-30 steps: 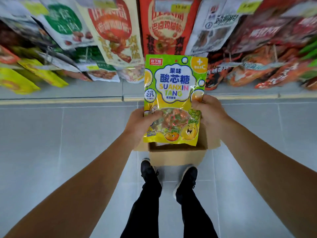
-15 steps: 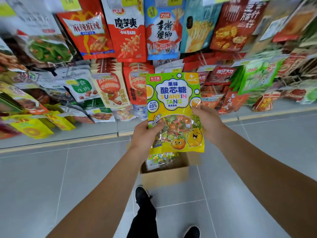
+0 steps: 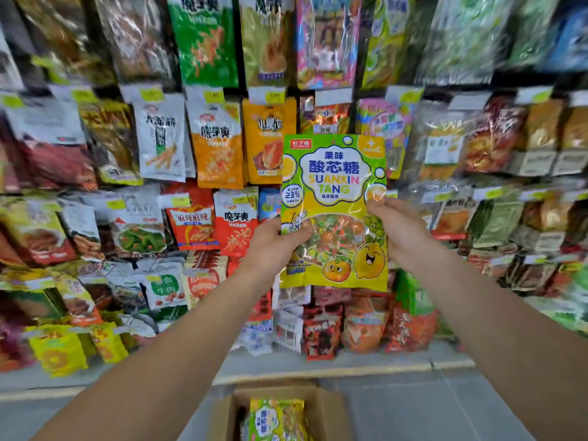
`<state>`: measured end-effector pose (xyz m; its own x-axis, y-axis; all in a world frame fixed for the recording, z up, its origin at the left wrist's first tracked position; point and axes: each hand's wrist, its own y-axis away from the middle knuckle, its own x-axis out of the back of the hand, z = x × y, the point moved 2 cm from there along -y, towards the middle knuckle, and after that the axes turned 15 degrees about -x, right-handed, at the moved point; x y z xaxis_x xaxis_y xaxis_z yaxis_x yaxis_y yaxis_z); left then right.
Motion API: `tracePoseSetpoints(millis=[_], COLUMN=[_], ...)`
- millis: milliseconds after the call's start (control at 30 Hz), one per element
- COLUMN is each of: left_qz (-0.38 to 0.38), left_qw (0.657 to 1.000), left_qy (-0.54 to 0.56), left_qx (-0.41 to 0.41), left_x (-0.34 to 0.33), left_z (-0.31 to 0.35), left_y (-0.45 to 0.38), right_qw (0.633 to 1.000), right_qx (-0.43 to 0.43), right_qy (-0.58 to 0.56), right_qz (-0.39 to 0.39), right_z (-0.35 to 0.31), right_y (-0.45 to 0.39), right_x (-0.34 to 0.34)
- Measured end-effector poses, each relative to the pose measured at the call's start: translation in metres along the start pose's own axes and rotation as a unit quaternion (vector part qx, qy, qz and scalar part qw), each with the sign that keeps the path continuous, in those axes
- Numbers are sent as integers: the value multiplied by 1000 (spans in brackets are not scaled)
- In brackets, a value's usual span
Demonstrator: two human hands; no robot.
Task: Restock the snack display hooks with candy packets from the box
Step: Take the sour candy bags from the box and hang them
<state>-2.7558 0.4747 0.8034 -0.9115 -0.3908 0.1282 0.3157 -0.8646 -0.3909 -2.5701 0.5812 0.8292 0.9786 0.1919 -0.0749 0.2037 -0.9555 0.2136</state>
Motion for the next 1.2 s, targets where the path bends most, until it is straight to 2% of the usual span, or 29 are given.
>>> tracePoseSetpoints(millis=[133,267,433,600,700,800,867,933,967,1100,1200], left_qz=[-4,23,26,31,1,14,29,44,48,89,100], left_qw=[999,997,994,986,981,976,974,971,968,959,953], left_qy=[-6,-2,47,68,62,50,23,-1,-13,-51,-82], left_qx=[-44,-69,-96,-148,-183,-210,-221,-237,-247,-265,-272], left_x=[-10,-21,-29,-34,-45,-57,-64,-73,-76,-93,-100], left_z=[32,54,82,106,123,131,132,131,132,129,132], left_y=[-58,-123,-198,-277,-310,-341,-362,-380,-387,-417,-432], right_qw=[999,995,993,989,987,984,952,859,820,734,694], right_qx=[46,99,116,145,157,176,250,351,383,457,495], right_qy=[-25,-19,-19,-23,-22,20,136,283,328,414,441], right_qz=[4,-23,-33,-13,3,30,111,241,271,285,281], right_z=[-66,-116,-165,-210,-232,-255,-273,-295,-306,-359,-396], right_y=[-15,-53,-106,-144,-171,-194,-209,-222,-229,-263,-271], right_x=[8,7,3,10,20,28,36,45,48,59,55])
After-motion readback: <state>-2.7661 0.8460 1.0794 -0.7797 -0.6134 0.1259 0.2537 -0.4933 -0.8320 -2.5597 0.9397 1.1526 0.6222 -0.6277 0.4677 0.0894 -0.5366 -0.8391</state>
